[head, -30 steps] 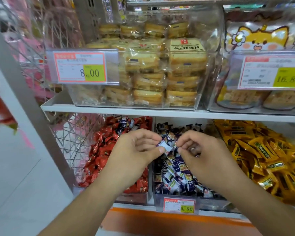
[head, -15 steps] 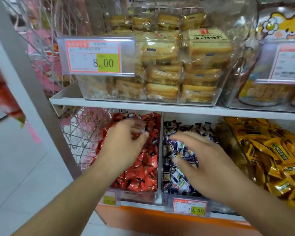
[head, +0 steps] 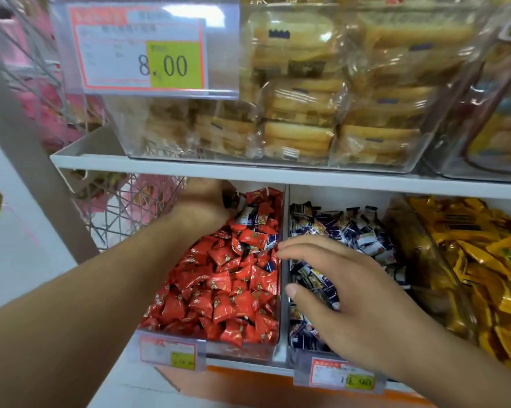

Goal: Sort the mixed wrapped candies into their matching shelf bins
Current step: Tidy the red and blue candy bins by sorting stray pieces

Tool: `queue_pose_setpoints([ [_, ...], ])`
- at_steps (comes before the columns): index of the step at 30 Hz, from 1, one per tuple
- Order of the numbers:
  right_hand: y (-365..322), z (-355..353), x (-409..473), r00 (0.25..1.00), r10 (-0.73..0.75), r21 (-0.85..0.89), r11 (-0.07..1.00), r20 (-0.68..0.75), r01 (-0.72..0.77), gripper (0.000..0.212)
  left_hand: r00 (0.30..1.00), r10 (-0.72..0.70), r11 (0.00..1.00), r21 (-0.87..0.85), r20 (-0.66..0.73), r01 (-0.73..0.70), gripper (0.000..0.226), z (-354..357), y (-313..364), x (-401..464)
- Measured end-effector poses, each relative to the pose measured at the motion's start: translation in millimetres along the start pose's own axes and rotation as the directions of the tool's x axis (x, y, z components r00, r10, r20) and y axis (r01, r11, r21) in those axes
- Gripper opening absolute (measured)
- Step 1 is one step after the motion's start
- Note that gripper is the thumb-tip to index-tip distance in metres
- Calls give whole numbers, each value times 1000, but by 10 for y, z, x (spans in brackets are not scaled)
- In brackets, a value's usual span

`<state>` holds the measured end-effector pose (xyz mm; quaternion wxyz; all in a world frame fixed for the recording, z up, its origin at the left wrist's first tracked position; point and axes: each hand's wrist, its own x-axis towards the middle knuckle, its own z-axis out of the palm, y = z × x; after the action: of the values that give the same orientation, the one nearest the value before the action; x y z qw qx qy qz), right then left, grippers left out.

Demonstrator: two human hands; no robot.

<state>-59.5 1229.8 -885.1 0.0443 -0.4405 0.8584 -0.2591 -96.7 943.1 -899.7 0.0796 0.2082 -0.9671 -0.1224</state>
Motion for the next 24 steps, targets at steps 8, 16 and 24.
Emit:
queue_pose_setpoints([
  [8,-17,-7,-14,1000,9,7,1000,8,-9,42,992,50,999,-15,-113,-52,26,-5,21,-73],
  [16,-35,-27,-32,1000,22,32,999,12,-22,41,976,43,993,-95,-216,-65,23,-75,74,-280],
  [24,-66,-83,-47,989,126,158,981,-77,-112,52,994,32,699,-709,-103,-96,12,-367,376,-1073],
])
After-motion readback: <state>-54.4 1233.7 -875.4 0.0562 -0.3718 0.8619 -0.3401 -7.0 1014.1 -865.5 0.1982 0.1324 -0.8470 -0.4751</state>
